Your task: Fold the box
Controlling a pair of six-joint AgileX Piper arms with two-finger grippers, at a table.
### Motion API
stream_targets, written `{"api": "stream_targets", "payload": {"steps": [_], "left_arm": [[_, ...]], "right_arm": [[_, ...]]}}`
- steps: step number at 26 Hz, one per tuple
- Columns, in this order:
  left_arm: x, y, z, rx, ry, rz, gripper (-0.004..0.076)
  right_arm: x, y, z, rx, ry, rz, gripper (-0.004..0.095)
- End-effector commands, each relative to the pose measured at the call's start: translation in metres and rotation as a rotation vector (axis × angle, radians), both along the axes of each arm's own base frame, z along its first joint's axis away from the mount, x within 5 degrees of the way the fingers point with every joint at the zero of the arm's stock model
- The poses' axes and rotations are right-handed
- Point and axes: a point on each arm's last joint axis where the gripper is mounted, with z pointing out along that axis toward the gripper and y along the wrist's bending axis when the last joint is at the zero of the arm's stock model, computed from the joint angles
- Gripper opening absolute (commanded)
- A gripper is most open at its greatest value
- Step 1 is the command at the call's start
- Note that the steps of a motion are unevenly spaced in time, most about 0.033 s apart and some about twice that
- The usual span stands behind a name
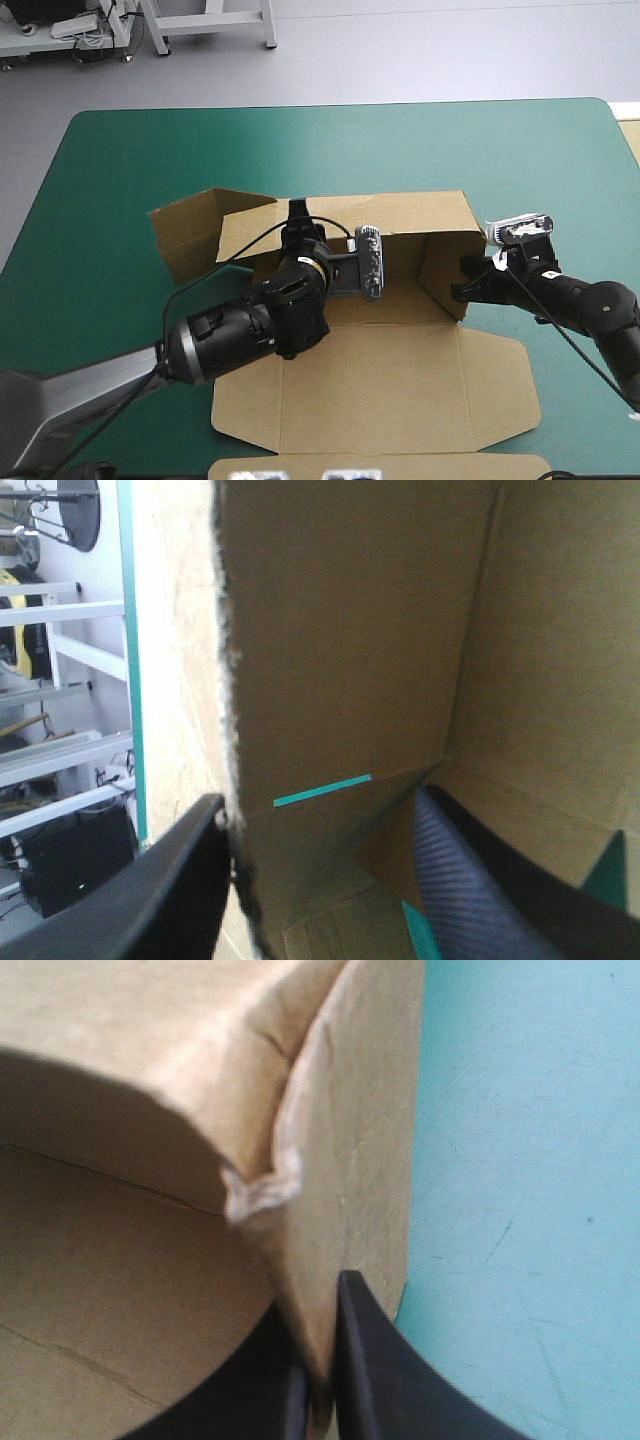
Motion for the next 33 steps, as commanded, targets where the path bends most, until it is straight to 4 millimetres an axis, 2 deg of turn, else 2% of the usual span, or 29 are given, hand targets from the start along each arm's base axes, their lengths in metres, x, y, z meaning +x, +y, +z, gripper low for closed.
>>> {"api": "stream_targets", "payload": {"steps": [1,4,8,11,13,14,19,22,23,25,28,32,33], "left_arm": [[-0.029,0.007,0.030,-0.102,-0.008,-0.046,0.0393],[-0.054,0.011,0.042,-0.101,-0.022,-0.097,0.0386],[-0.061,0.026,0.064,-0.117,-0.139,-0.106,0.0311],[-0.053,0.040,0.088,-0.186,-0.316,-0.070,0.0179],[-0.047,0.047,0.099,-0.211,-0.396,-0.069,0.0040],[-0.044,0.052,0.105,-0.245,-0.419,-0.063,-0.0004],[-0.005,0.087,0.136,-0.418,-0.427,0.089,0.0004],[0.022,0.120,0.153,-0.563,-0.407,0.219,0.0004],[0.033,0.137,0.159,-0.613,-0.414,0.287,0.0004],[0.045,0.161,0.162,-0.689,-0.397,0.385,0.0005],[0.062,0.206,0.159,-0.770,-0.366,0.572,0.0004],[0.071,0.259,0.149,-0.939,-0.287,0.803,0.0004],[0.071,0.266,0.146,-0.970,-0.257,0.831,0.0004]], "right_arm": [[0.003,-0.001,0.009,0.018,-0.025,-0.017,-0.0012],[0.003,-0.001,0.009,0.018,-0.025,-0.017,-0.0012],[0.003,-0.002,0.009,0.015,-0.032,-0.025,-0.0012],[0.003,-0.001,0.009,0.016,-0.030,-0.023,-0.0010],[0.003,-0.001,0.009,0.020,-0.027,-0.025,-0.0010],[0.003,-0.001,0.009,0.022,-0.026,-0.027,-0.0010],[0.004,-0.002,0.011,0.038,-0.017,-0.047,0.0000],[0.006,-0.002,0.017,0.048,0.002,-0.062,0.0000],[0.008,-0.002,0.019,0.051,0.021,-0.062,0.0000],[0.013,-0.001,0.024,0.060,0.067,-0.064,0.0000],[0.026,0.000,0.034,0.074,0.151,-0.056,0.0000],[0.053,0.003,0.044,0.083,0.264,-0.027,0.0000],[0.060,0.004,0.045,0.090,0.293,-0.026,0.0000]]}}
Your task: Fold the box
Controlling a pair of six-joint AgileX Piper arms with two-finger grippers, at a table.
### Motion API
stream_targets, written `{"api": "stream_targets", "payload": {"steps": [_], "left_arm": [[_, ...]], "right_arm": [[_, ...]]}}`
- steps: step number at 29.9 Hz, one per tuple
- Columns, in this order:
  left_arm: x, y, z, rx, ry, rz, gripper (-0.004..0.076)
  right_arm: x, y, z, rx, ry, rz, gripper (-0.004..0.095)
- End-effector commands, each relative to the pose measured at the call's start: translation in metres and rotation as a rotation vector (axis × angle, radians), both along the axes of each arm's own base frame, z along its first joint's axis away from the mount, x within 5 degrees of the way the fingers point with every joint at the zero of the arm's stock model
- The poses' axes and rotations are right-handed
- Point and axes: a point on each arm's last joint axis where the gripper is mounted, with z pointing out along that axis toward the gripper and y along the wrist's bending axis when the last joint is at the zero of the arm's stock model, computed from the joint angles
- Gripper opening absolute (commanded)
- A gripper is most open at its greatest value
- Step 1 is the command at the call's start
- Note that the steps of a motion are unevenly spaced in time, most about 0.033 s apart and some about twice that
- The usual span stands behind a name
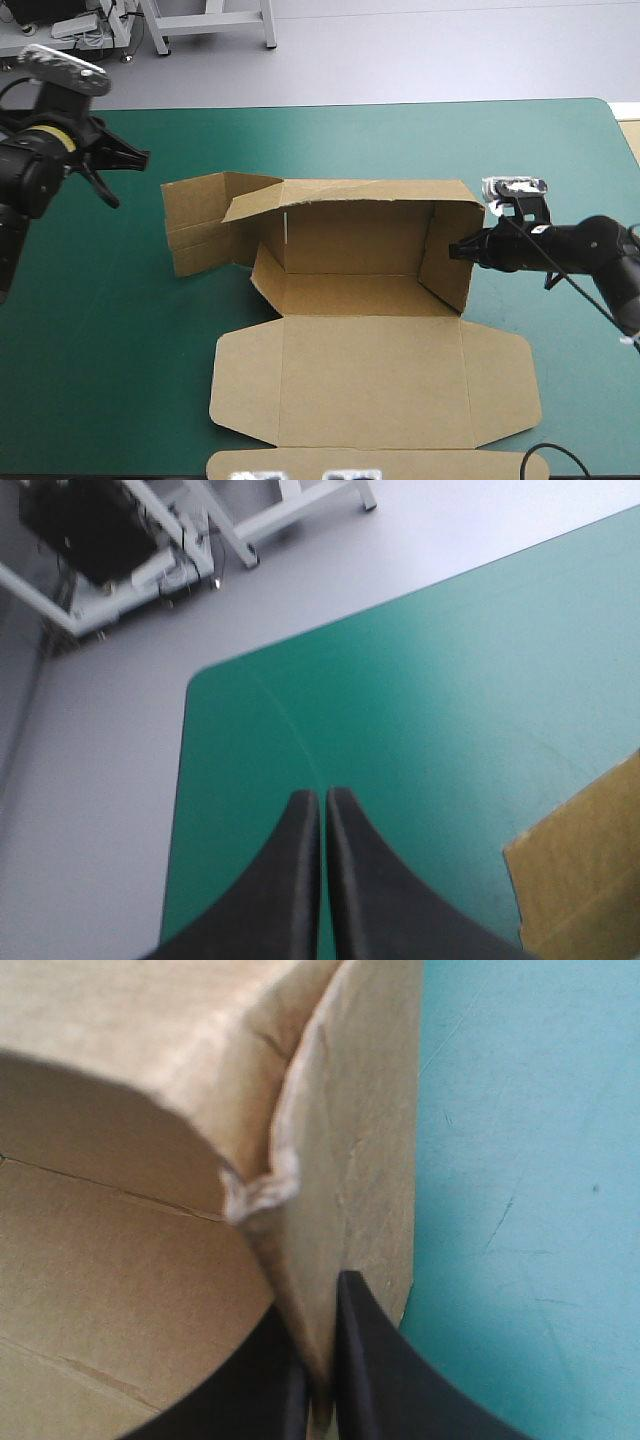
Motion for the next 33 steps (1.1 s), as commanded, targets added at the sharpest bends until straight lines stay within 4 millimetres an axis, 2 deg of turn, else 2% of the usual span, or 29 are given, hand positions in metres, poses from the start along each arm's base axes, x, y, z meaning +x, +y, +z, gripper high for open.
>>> {"api": "stream_targets", "payload": {"steps": [1,6,9,11,14,16,18,20,22,25,27,29,33], "left_arm": [[-0.011,0.032,0.015,-0.188,-0.053,0.063,0.0004],[-0.020,0.064,0.004,-0.341,0.065,0.138,0.0004],[-0.026,0.068,-0.001,-0.403,0.141,0.135,0.0004],[-0.029,0.067,-0.004,-0.408,0.191,0.114,0.0004],[-0.031,0.064,-0.006,-0.421,0.225,0.095,0.0004],[-0.032,0.064,-0.007,-0.424,0.233,0.092,0.0003],[-0.031,0.065,-0.009,-0.415,0.249,0.100,0.0003],[-0.030,0.067,-0.012,-0.393,0.277,0.112,0.0003],[-0.026,0.071,-0.017,-0.374,0.312,0.128,0.0003],[-0.017,0.074,-0.023,-0.385,0.330,0.120,0.0003],[-0.011,0.074,-0.026,-0.401,0.325,0.112,0.0003],[-0.004,0.075,-0.028,-0.419,0.315,0.103,0.0003],[0.003,0.072,-0.031,-0.469,0.314,0.072,0.0003]], "right_arm": [[0.022,0.003,0.018,0.048,0.077,0.001,0.0000],[0.064,0.004,0.029,0.064,0.149,0.002,0.0002],[0.092,0.006,0.024,0.040,0.185,-0.021,0.0030],[0.109,0.011,0.018,-0.028,0.191,-0.017,0.0096],[0.129,0.021,0.012,-0.093,0.185,-0.002,0.0261],[0.137,0.027,0.016,-0.102,0.160,0.013,0.0351],[0.140,0.028,0.029,-0.096,0.127,0.018,0.0395],[0.140,0.028,0.044,-0.099,0.097,0.027,0.0397],[0.133,0.025,0.072,-0.122,0.057,0.038,0.0395],[0.116,0.018,0.112,-0.196,0.006,0.040,0.0395],[0.102,0.013,0.143,-0.195,-0.073,-0.026,0.0385],[0.087,0.010,0.165,-0.177,-0.126,-0.075,0.0370],[0.058,0.007,0.188,-0.145,-0.178,-0.106,0.0330]]}}
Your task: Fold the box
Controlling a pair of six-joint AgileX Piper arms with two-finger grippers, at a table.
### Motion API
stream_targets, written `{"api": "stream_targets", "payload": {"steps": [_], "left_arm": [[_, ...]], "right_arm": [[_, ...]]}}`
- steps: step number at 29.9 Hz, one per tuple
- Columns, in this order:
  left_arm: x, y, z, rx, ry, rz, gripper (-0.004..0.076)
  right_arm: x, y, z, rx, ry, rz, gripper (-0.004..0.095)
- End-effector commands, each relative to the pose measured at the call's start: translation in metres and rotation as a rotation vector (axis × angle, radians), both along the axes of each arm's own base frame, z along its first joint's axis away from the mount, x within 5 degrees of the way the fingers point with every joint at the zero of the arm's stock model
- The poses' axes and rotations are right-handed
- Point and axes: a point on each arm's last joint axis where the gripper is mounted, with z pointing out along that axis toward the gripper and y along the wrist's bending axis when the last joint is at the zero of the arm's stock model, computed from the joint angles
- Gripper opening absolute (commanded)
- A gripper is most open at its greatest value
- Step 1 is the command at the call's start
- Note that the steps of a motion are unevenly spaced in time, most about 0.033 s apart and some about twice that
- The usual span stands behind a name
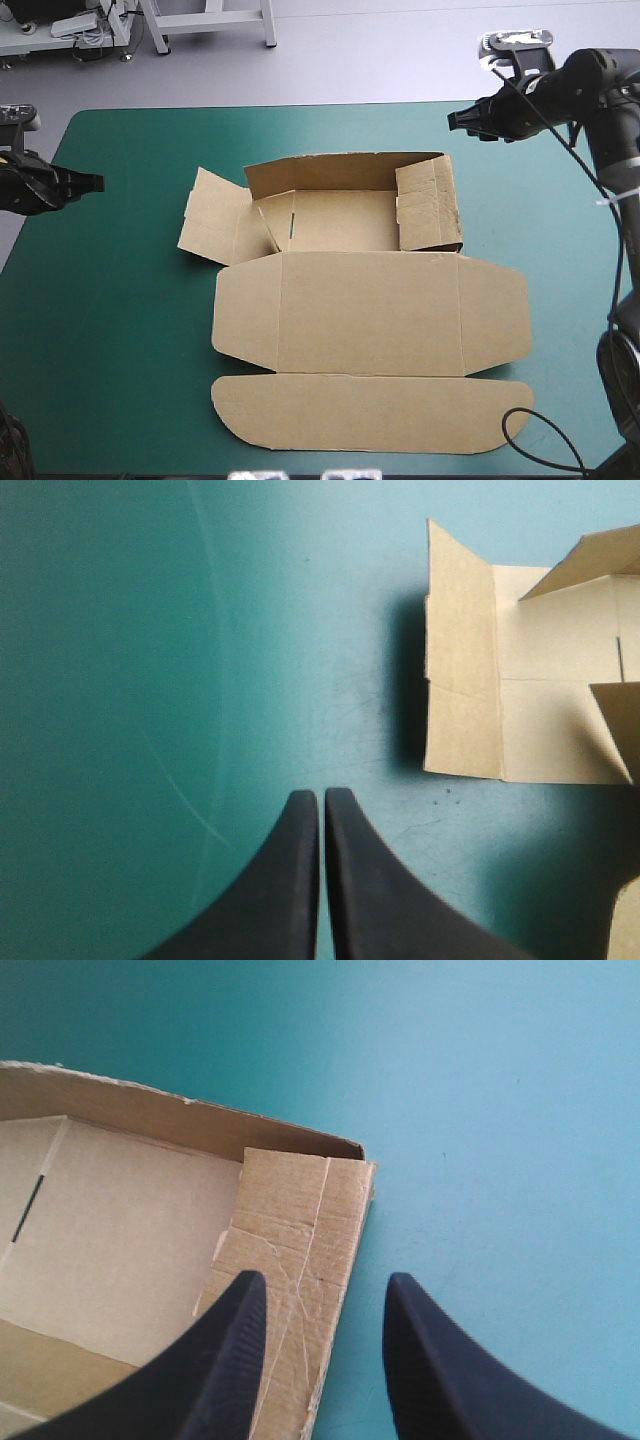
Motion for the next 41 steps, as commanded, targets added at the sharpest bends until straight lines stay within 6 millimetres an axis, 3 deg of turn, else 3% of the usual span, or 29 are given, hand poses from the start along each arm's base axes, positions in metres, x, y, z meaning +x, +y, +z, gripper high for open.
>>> {"api": "stream_targets", "payload": {"steps": [1,4,8,19,32,34,36,41], "left_arm": [[-0.004,-0.008,0.017,-0.049,-0.099,-0.023,0.0003],[-0.003,-0.013,0.018,-0.109,-0.104,-0.053,0.0003],[-0.003,-0.029,0.022,-0.204,-0.126,-0.145,0.0003],[-0.005,-0.090,0.017,-0.109,-0.072,-0.370,-0.0009],[-0.006,-0.086,0.013,-0.072,-0.019,-0.302,-0.0009],[-0.006,-0.087,0.014,-0.080,-0.020,-0.305,-0.0009],[-0.005,-0.087,0.014,-0.075,-0.027,-0.301,-0.0009],[0.001,-0.074,0.016,-0.066,-0.082,-0.241,-0.0009]], "right_arm": [[-0.039,-0.004,0.038,0.047,-0.097,-0.025,0.0328],[-0.048,-0.003,0.028,0.058,-0.053,-0.018,0.0328],[-0.040,-0.003,-0.007,0.041,0.061,-0.026,0.0325],[0.020,0.005,-0.092,0.063,0.222,-0.040,0.0324],[0.064,0.022,-0.169,0.148,0.364,0.067,0.0309],[0.067,0.023,-0.180,0.148,0.400,0.069,0.0202],[0.068,0.023,-0.186,0.143,0.426,0.077,0.0003],[0.061,0.027,-0.170,0.190,0.442,0.105,-0.0017]]}}
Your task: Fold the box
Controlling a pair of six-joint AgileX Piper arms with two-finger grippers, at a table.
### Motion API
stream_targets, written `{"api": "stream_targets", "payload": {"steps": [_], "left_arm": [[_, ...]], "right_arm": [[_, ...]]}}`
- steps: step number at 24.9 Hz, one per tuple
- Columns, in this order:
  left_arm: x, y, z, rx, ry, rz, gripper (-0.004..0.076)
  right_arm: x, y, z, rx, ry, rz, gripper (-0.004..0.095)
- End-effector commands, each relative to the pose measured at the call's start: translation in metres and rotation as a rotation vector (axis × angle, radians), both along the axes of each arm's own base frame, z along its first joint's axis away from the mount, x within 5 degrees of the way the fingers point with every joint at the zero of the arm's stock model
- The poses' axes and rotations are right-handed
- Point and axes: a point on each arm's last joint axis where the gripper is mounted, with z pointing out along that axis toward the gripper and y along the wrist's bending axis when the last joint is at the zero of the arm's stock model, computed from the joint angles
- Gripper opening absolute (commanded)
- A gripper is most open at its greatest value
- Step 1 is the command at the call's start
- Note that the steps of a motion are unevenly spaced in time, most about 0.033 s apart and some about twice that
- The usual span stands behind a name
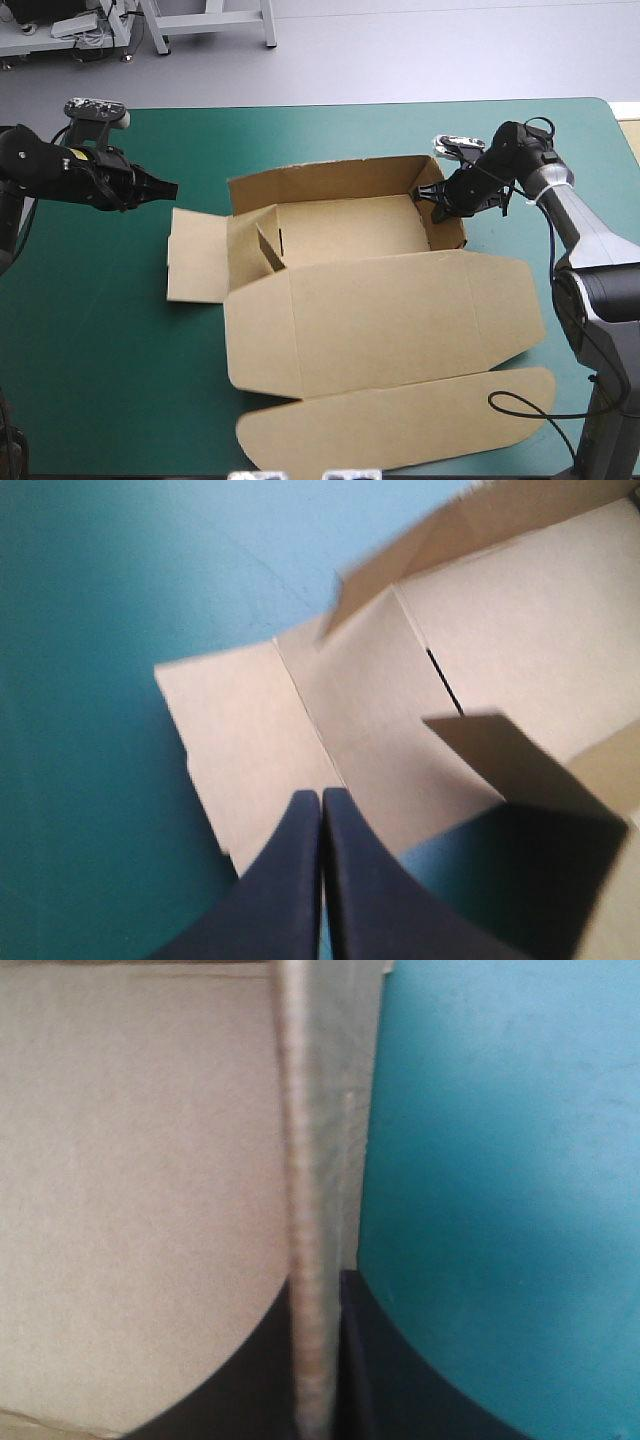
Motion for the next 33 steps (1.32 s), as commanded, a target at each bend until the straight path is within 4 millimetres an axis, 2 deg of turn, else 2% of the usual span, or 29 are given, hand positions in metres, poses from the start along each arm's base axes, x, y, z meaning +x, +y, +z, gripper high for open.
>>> {"api": "stream_targets", "payload": {"steps": [1,6,9,10,14,15,17,19,21,23,27,33], "left_arm": [[-0.006,0.012,0.019,-0.044,-0.096,0.063,-0.0009],[-0.008,0.063,0.024,-0.121,-0.131,0.227,-0.0008],[-0.014,0.091,0.030,-0.224,-0.182,0.302,-0.0008],[-0.018,0.106,0.035,-0.296,-0.233,0.329,-0.0008],[-0.019,0.126,0.039,-0.395,-0.297,0.356,-0.0008],[-0.013,0.130,0.034,-0.431,-0.290,0.351,-0.0008],[-0.004,0.134,0.026,-0.477,-0.254,0.336,-0.0008],[0.005,0.134,0.020,-0.544,-0.235,0.288,-0.0008],[0.022,0.132,0.017,-0.757,-0.251,0.201,-0.0008],[0.033,0.122,0.018,-0.836,-0.272,0.133,-0.0008],[0.049,0.077,0.015,-0.873,-0.217,-0.015,-0.0008],[0.049,0.033,0.029,-0.990,-0.228,-0.177,-0.0009]], "right_arm": [[-0.012,0.008,0.044,0.092,-0.047,0.040,-0.0017],[-0.028,0.006,0.097,0.103,-0.143,0.072,-0.0018],[-0.043,0.000,0.138,0.154,-0.247,0.046,-0.0018],[-0.056,-0.006,0.168,0.215,-0.324,0.032,-0.0018],[-0.084,-0.026,0.210,0.240,-0.443,-0.018,-0.0017],[-0.100,-0.036,0.227,0.242,-0.493,-0.052,-0.0017],[-0.116,-0.044,0.242,0.270,-0.540,-0.073,-0.0017],[-0.130,-0.050,0.257,0.320,-0.588,-0.084,-0.0017],[-0.150,-0.055,0.276,0.404,-0.653,-0.088,-0.0017],[-0.156,-0.053,0.283,0.454,-0.672,-0.074,-0.0017],[-0.157,-0.049,0.286,0.503,-0.683,-0.042,-0.0016],[-0.148,-0.051,0.280,0.490,-0.669,-0.056,-0.0016]]}}
